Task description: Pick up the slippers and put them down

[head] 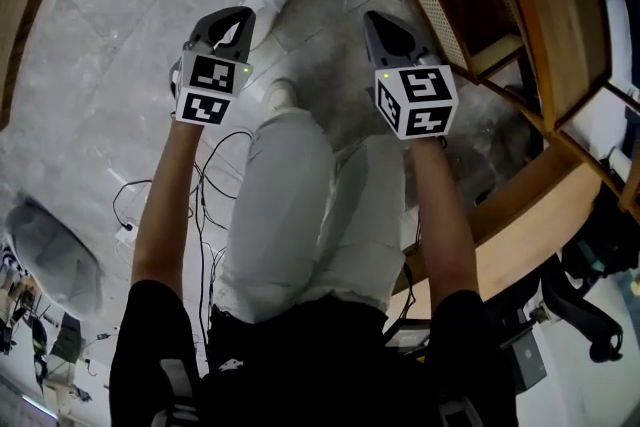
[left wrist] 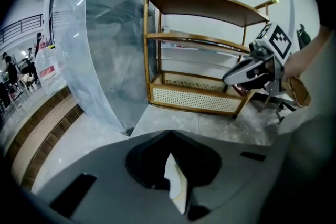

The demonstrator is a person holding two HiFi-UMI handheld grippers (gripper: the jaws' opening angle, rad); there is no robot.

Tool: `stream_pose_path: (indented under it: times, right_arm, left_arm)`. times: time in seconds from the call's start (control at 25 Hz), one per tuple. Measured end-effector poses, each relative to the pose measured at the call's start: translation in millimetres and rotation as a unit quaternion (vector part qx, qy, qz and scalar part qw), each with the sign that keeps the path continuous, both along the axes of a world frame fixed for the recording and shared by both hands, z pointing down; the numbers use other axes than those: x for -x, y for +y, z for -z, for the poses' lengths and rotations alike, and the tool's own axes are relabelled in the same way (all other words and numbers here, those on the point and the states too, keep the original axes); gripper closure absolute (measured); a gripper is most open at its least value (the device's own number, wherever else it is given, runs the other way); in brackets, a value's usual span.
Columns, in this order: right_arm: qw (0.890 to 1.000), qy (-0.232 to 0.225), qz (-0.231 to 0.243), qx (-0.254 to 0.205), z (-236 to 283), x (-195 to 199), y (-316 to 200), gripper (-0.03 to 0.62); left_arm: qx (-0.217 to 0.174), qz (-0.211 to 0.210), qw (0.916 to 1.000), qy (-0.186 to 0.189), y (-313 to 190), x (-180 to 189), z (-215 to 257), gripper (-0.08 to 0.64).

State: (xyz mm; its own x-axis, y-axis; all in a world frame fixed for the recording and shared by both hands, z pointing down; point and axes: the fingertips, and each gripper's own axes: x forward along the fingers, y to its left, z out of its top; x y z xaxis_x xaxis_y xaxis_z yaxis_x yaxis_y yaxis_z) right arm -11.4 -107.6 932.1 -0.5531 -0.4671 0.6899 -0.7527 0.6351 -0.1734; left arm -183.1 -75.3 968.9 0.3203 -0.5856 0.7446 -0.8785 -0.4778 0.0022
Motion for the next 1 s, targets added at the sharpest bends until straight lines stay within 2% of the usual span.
stream_pose_path:
  times: [0.48, 0.8, 1.0]
  right_arm:
    - [1.000, -0.003, -0.028, 0.010, 199, -29, 15, 0.594]
    - [0.999, 0.000, -0.041, -0.015, 345, -53, 29, 0.594]
    - [0.997, -0.001, -0.061, -0.036, 419, -74, 48, 0.594]
  left_arm:
    - [-0.018, -0.002, 0.9996, 0.023, -3, -28, 220, 0.554]
    - [-0.055, -0.014, 0.9978, 0.035, -11, -54, 377, 0.554]
    - [-0.066, -0.018, 0.9964, 0.050, 7, -71, 450, 0.554]
